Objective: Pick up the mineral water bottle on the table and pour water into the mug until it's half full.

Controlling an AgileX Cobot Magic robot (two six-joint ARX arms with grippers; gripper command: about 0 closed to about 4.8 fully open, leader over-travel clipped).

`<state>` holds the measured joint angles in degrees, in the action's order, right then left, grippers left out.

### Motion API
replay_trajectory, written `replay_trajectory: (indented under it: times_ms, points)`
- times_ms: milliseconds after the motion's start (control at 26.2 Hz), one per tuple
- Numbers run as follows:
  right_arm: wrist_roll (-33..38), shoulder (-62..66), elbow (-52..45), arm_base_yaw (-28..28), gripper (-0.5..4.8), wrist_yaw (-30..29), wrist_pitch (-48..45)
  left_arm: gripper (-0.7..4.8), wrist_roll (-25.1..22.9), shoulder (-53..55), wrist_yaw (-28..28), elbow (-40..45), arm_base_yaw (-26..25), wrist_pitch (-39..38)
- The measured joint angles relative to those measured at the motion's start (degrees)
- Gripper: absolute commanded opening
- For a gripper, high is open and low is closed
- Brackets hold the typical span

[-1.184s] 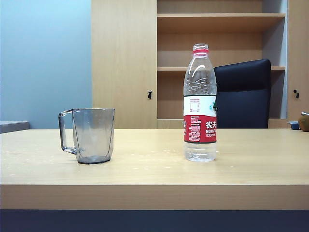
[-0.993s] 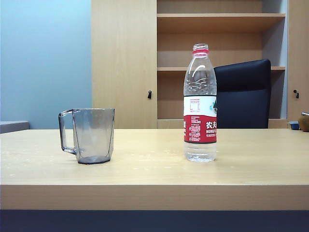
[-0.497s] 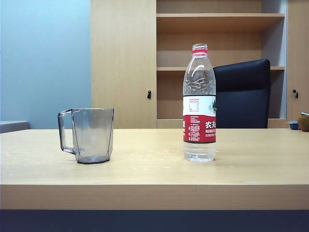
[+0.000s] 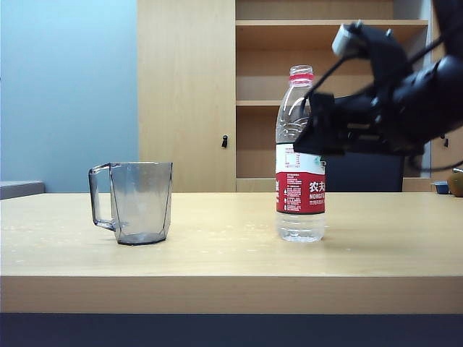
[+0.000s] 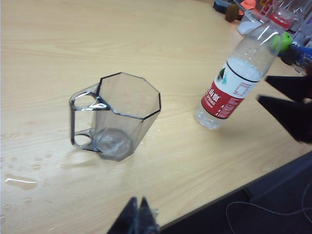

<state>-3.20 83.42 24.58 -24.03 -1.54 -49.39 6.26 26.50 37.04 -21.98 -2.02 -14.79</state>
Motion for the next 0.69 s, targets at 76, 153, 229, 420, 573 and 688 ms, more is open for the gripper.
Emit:
replay_trajectory:
  times_ms: [76, 153, 229, 420, 573, 688]
  points:
    - [-0.1, 5.2, 0.3, 0.2, 4.79, 0.5, -6.5, -0.02, 0.0, -0.1, 0.3, 0.0, 0.0, -0.1]
    - [0.0, 11.5, 1.7, 0.2, 4.79, 0.4, -13.1, -0.02, 0.0, -0.3, 0.8, 0.0, 0.0, -0.2]
    - [1.0, 15.8, 4.6, 0.3, 4.79, -0.7, -14.0, -0.02, 0.0, -0.4, 1.4, 0.0, 0.0, -0.5]
    - [3.4, 20.8, 8.7, 0.1, 4.47, -1.6, -14.1, -0.02, 0.0, -0.5, 1.6, 0.0, 0.0, -0.9]
    - [3.7, 21.5, 10.4, 0.2, 2.39, -1.0, -14.2, -0.02, 0.0, -0.6, 1.6, 0.0, 0.0, -1.4]
    - [3.6, 21.4, 10.4, 0.2, 2.37, -1.1, -14.0, -0.02, 0.0, -0.6, 1.6, 0.0, 0.0, -1.5]
